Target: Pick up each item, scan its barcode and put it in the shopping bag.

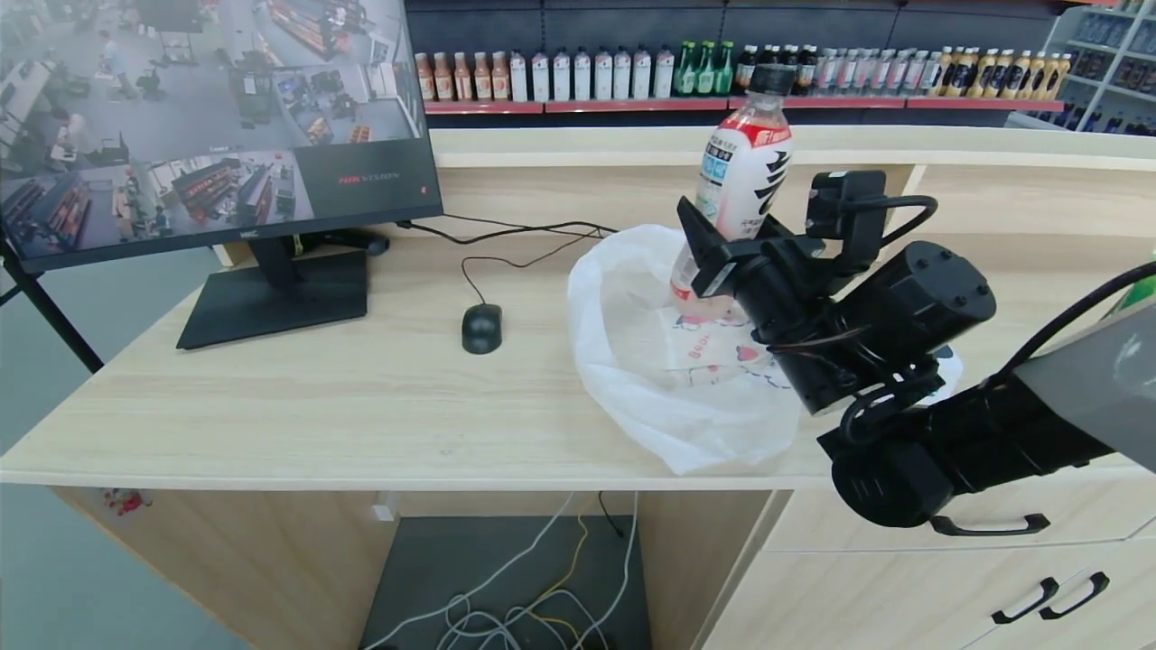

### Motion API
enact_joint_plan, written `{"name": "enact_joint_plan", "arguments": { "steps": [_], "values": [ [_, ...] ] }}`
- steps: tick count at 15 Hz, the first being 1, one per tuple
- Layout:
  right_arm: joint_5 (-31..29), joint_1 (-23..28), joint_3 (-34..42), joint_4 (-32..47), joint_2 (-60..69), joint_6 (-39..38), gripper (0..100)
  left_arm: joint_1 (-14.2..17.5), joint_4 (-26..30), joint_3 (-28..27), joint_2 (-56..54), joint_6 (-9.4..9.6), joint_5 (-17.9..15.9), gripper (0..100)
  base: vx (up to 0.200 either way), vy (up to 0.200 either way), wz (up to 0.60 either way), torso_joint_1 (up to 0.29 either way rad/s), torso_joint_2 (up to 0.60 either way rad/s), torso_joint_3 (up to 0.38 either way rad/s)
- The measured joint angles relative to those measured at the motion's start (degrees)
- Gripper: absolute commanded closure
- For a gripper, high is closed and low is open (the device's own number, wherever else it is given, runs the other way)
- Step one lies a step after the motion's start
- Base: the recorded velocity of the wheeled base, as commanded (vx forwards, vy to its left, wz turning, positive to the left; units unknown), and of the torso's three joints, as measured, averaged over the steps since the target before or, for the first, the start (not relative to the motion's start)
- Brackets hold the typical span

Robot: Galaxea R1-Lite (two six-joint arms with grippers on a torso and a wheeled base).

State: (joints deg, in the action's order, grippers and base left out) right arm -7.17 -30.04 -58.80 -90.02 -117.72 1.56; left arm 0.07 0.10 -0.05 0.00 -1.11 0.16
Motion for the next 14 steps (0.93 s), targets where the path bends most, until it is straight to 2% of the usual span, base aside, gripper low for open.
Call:
{"name": "enact_joint_plan", "arguments": {
  "steps": [3,8,14],
  "values": [
    [-2.3,-0.8,-0.6,0.1,-2.3,0.7,100,0.0,0.0,0.0,0.0,-0.01,0.0,0,0.000,0.000,0.00,0.000,0.00,0.000],
    [-2.5,-1.3,-0.9,0.1,-5.5,1.0,100,0.0,0.0,0.0,0.0,-0.01,0.0,0,0.000,0.000,0.00,0.000,0.00,0.000],
    [-2.8,-1.3,-5.3,4.8,-7.9,1.5,100,0.0,0.0,0.0,0.0,-0.01,0.0,0,0.000,0.000,0.00,0.000,0.00,0.000]
  ]
}}
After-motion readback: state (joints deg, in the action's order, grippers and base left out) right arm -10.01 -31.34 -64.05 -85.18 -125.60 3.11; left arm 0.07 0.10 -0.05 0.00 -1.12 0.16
